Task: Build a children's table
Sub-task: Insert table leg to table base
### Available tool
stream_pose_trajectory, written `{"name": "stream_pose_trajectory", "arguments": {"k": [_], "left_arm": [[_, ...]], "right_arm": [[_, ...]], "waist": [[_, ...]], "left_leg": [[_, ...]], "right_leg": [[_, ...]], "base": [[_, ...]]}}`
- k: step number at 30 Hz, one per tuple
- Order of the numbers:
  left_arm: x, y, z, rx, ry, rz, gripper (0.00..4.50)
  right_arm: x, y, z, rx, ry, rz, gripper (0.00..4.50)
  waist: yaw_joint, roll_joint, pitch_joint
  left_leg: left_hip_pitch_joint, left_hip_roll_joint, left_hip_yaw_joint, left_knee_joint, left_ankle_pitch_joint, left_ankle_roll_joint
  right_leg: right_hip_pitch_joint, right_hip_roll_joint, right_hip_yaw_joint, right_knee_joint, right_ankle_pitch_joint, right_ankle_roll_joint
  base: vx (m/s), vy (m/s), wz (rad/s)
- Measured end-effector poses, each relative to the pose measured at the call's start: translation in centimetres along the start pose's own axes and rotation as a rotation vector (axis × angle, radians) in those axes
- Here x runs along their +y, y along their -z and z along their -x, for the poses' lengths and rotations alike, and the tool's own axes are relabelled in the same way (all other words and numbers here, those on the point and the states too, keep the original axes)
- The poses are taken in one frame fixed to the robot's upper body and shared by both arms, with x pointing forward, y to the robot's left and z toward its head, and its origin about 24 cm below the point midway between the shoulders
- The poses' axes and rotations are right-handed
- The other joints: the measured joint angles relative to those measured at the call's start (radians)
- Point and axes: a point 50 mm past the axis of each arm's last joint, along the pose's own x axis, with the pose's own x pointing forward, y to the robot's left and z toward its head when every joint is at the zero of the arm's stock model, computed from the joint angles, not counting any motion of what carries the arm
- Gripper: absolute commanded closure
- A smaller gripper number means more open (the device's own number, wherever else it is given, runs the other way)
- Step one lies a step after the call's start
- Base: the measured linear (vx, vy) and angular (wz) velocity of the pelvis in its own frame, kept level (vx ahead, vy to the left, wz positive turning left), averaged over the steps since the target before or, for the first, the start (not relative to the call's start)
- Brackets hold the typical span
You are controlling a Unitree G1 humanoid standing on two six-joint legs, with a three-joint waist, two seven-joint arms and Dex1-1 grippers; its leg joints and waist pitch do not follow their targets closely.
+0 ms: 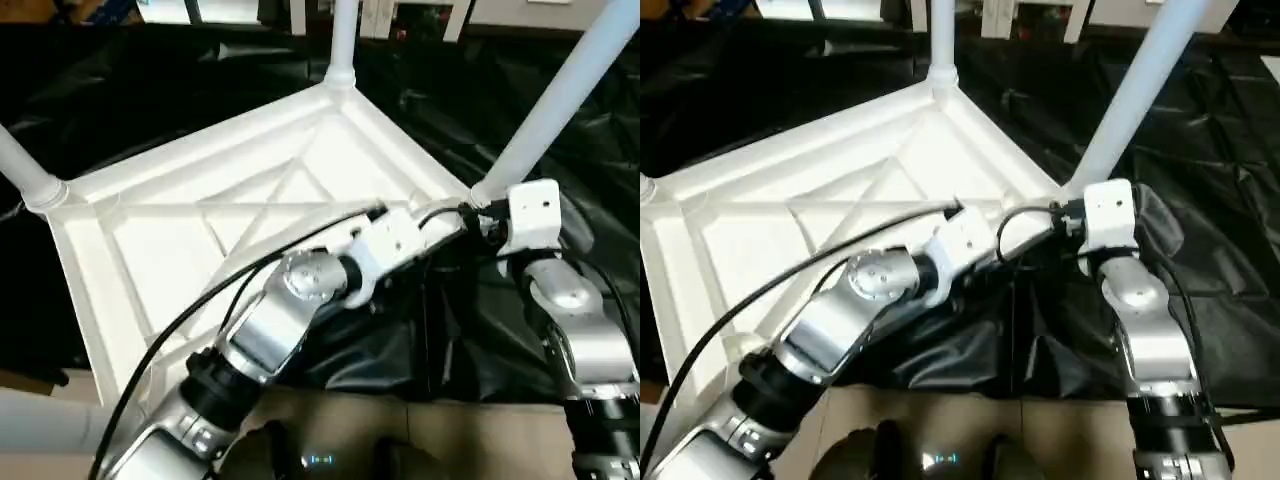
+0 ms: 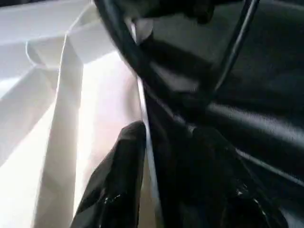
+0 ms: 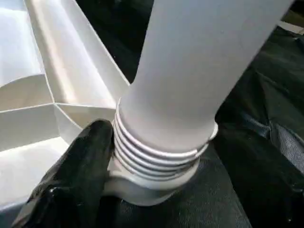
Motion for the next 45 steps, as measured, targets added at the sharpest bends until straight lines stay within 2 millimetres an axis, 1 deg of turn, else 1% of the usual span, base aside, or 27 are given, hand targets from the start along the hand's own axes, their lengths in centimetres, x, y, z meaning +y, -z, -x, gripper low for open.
{"name": "stream_pose_trajectory", "arguments": {"k": [12, 13, 16, 17, 19, 24, 27, 28, 29, 30, 32, 34, 37, 42, 45], "left_arm": [[0.3, 0.5, -0.3, 0.025, -0.063, -0.014, 2.74], [0.3, 0.5, -0.3, 0.025, -0.062, -0.014, 2.91], [0.3, 0.6, -0.3, 0.027, -0.059, -0.014, 2.91], [0.3, 0.6, -0.3, 0.028, -0.058, -0.014, 3.19], [0.3, 0.6, -0.3, 0.028, -0.056, -0.023, 3.27], [0.7, 1.0, -0.3, 0.027, -0.049, -0.074, 3.74], [0.8, 1.2, -0.4, 0.02, -0.052, -0.089, 4.03], [0.9, 1.3, -0.4, 0.018, -0.054, -0.095, 4.03], [1.0, 1.4, -0.5, 0.018, -0.055, -0.101, 4.21], [1.2, 1.6, -0.4, 0.018, -0.057, -0.11, 4.3], [1.5, 1.8, -0.3, 0.017, -0.057, -0.123, 4.35], [2.2, 2.3, -0.1, 0.015, -0.053, -0.162, 4.45], [3.5, 3.0, 0.5, 0.011, -0.037, -0.226, 4.45], [5.2, 3.7, 1.3, 0.013, -0.046, -0.273, 4.45], [5.7, 4.2, 1.9, 0.018, -0.015, -0.314, 4.45]], "right_arm": [[0.2, 0.0, 0.1, 0.028, -0.004, -0.007, 0.78], [0.2, -0.1, 0.2, 0.031, -0.005, -0.009, 0.78], [0.3, -0.1, 0.2, 0.034, -0.008, -0.014, 0.78], [0.3, -0.1, 0.2, 0.034, -0.007, -0.014, 0.78], [0.3, -0.1, 0.2, 0.034, -0.007, -0.015, 0.78], [-0.1, -0.5, 0.4, 0.017, 0.006, -0.024, 0.78], [-0.2, -0.8, 0.5, 0.0, 0.007, -0.026, 0.78], [-0.1, -1.1, 0.6, -0.011, 0.0, -0.028, 0.78], [-0.1, -1.2, 0.7, -0.019, -0.009, -0.034, 0.78], [0.0, -1.3, 0.7, -0.025, -0.018, -0.039, 0.78], [0.0, -1.4, 1.0, -0.036, -0.033, -0.047, 0.78], [0.0, -1.7, 1.4, -0.059, -0.074, -0.077, 0.78], [0.6, -2.0, 2.9, -0.081, -0.229, -0.118, 0.78], [0.8, -1.3, 4.3, -0.04, -0.384, -0.111, 0.78], [0.3, -0.7, 5.1, 0.0, -0.462, -0.082, 0.78]], "waist": [[-0.002, 0.0, 0.0], [-0.002, 0.0, 0.0], [-0.002, 0.001, 0.0], [-0.003, 0.001, -0.001], [-0.003, 0.002, -0.001], [-0.002, 0.007, -0.003], [-0.002, 0.009, -0.004], [-0.002, 0.009, -0.004], [-0.002, 0.01, -0.005], [-0.002, 0.01, -0.005], [-0.002, 0.011, -0.005], [-0.003, 0.012, -0.006], [-0.002, 0.016, -0.008], [-0.003, 0.016, -0.008], [-0.007, 0.017, -0.008]], "left_leg": [[0.0, 0.001, 0.001, 0.007, 0.0, 0.0], [0.0, 0.001, 0.001, 0.007, 0.0, 0.0], [0.0, 0.002, 0.001, 0.007, 0.0, 0.0], [0.0, 0.002, 0.001, 0.007, 0.0, 0.0], [0.0, 0.002, 0.001, 0.008, 0.0, 0.0], [0.001, 0.002, 0.002, 0.008, 0.0, 0.0], [0.003, 0.002, 0.002, 0.008, 0.001, 0.0], [0.006, 0.002, 0.003, 0.007, 0.001, 0.0], [0.007, 0.003, 0.003, 0.007, 0.002, -0.001], [0.009, 0.003, 0.004, 0.006, 0.001, -0.002], [0.011, 0.003, 0.005, 0.004, 0.002, -0.006], [0.012, 0.003, 0.006, 0.0, 0.003, -0.008], [0.014, 0.003, 0.007, -0.004, 0.005, -0.01], [0.013, 0.004, 0.007, -0.005, 0.006, -0.011], [0.013, 0.004, 0.007, -0.005, 0.006, -0.011]], "right_leg": [[0.0, 0.0, 0.001, 0.004, 0.001, 0.001], [0.0, 0.0, 0.001, 0.004, 0.001, 0.002], [0.0, 0.0, 0.001, 0.004, 0.002, 0.003], [0.0, 0.0, 0.001, 0.004, 0.002, 0.003], [0.0, 0.0, 0.001, 0.005, 0.002, 0.003], [0.001, 0.0, 0.002, 0.005, 0.002, 0.003], [0.003, 0.0, 0.003, 0.005, 0.003, 0.003], [0.005, 0.0, 0.003, 0.005, 0.003, 0.003], [0.006, 0.0, 0.003, 0.005, 0.003, 0.003], [0.008, 0.0, 0.003, 0.005, 0.003, 0.003], [0.009, 0.0, 0.003, 0.005, 0.004, 0.002], [0.009, 0.0, 0.004, 0.003, 0.006, 0.002], [0.008, 0.001, 0.004, 0.003, 0.008, 0.006], [0.006, 0.001, 0.004, 0.003, 0.011, 0.008], [0.005, 0.001, 0.005, 0.002, 0.011, 0.008]], "base": [[0.0, 0.0, 0.0], [0.0, 0.0, 0.0], [0.0, 0.0, 0.0], [0.0, 0.0, 0.0], [0.0, 0.0, 0.0], [0.0, 0.0, 0.0], [0.0, 0.0, 0.0], [0.0, 0.0, 0.0], [0.0, 0.0, 0.0], [0.0, 0.0, 0.0], [0.0, 0.0, 0.0], [0.0, 0.0, 0.0], [0.0, 0.0, 0.0], [0.0, 0.0, 0.0], [0.0, 0.0, 0.0]]}}
